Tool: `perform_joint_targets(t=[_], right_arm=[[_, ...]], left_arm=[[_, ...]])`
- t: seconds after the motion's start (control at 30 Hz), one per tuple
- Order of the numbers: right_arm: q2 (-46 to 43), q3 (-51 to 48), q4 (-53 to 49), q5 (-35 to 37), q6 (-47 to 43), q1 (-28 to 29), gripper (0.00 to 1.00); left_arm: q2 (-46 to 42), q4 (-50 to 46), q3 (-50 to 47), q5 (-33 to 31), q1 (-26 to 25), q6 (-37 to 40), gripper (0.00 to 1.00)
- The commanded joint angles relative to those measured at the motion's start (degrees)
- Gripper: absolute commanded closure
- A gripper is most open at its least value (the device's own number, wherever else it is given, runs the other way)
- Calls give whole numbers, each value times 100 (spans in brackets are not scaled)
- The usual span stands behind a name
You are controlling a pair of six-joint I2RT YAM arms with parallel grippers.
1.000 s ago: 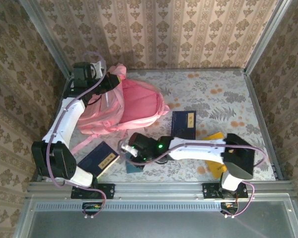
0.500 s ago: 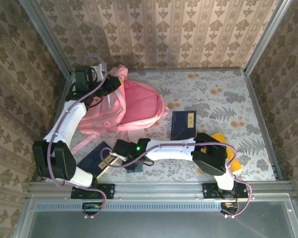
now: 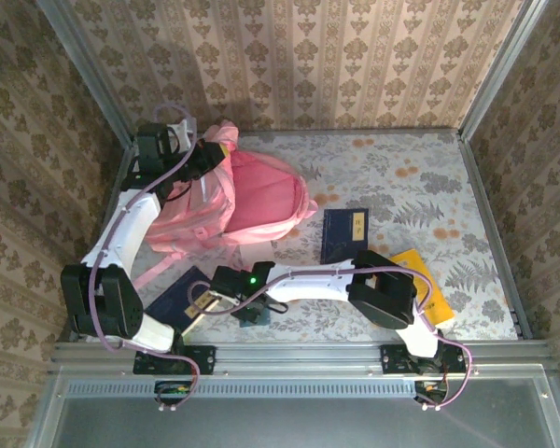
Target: Pack the student bag
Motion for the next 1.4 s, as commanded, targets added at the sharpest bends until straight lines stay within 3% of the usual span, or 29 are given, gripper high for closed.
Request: perform_joint_targets(t=[0.0,0.27,0.47,0.5,0.6,0.67,1.0,1.2,1.37], right_arm=[[-204,-482,-377,-68,235,-140,79],[-1167,-1571,-338,-318,39,-365,79],[-1642,-1701,-506,-302,-170,-482,77],[-1730,-1668,-546,-336,-125,-487,71],[-1907,-1554,-542,-362,187,-466,39],[-1918,-1476,-481,-298,410,-416,30],[-1070,-898,-445,1454,915,-126,5],[-849,-1083,-368,2026,1026,-96,0],[-930,-1393,-285,2073,1065,-104,0]], left_arm=[[-73,386,-19,110,56,-67,100],[-40,405,-8,141,69,-100,100],[-12,434,-16,156,87,-125,100],[-12,436,-15,155,87,-124,100],[2,449,-15,175,96,-139,100],[1,482,-17,198,113,-173,100],[-21,530,-39,242,131,-235,100],[-27,552,-44,283,135,-269,100],[-31,596,-53,317,140,-318,100]])
